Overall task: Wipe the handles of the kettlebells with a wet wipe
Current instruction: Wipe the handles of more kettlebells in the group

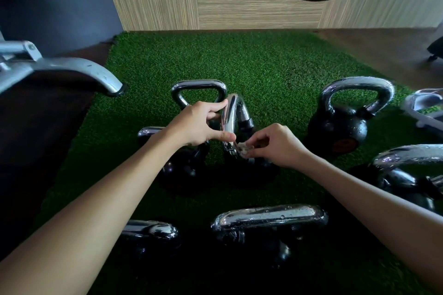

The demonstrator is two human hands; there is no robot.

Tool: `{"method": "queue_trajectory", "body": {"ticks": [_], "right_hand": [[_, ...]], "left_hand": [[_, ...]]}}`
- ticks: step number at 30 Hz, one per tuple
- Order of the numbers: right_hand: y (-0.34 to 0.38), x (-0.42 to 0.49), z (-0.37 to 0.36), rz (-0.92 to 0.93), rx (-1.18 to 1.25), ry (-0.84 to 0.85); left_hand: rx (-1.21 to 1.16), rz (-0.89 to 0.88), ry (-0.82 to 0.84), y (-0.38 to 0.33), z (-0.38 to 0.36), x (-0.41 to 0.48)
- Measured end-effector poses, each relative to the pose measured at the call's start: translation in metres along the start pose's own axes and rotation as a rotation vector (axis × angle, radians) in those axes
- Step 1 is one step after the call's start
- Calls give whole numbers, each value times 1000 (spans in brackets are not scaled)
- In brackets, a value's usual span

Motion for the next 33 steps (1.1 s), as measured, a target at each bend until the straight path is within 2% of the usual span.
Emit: {"method": "queue_trajectory", "body": {"ticks": [3, 7, 9, 12, 15, 18, 22, 23, 30, 33], "right_hand": [[3, 15, 2, 51, -91, 27], [2, 29, -10, 75, -237, 216], [1, 30, -13, 36, -135, 248], [8, 26, -17, -18, 198, 282], [13, 34, -15, -58, 410, 158], [10, 45, -13, -94, 444, 38], [13, 33, -20, -81, 400, 195], [13, 32, -20, -89, 393, 191], [9, 55, -5, -199, 461, -249], [6, 48, -10, -228, 469, -248]], "left_hand": [[2, 11, -9, 1, 1, -5], [15, 5, -21, -1, 2, -10], [24, 3, -26, 0, 3, -11], [64, 8, -20, 0, 3, -13], [76, 9, -22, -1, 3, -17], [75, 10, -27, 0, 4, -18], [76, 8, -28, 2, 4, -19], [75, 3, -29, 2, 3, -19], [121, -7, -43, -3, 4, -16], [163, -8, -55, -3, 4, -15]]}}
Point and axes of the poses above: each hand's wrist, its own x-axis towards the middle knuckle, its own z-axis out of the back of the hand, y = z × x, the point moved 5 cm from there along x, towards the middle knuckle, and after that the axes turned 2 degrees about x, right-handed, at the moved point
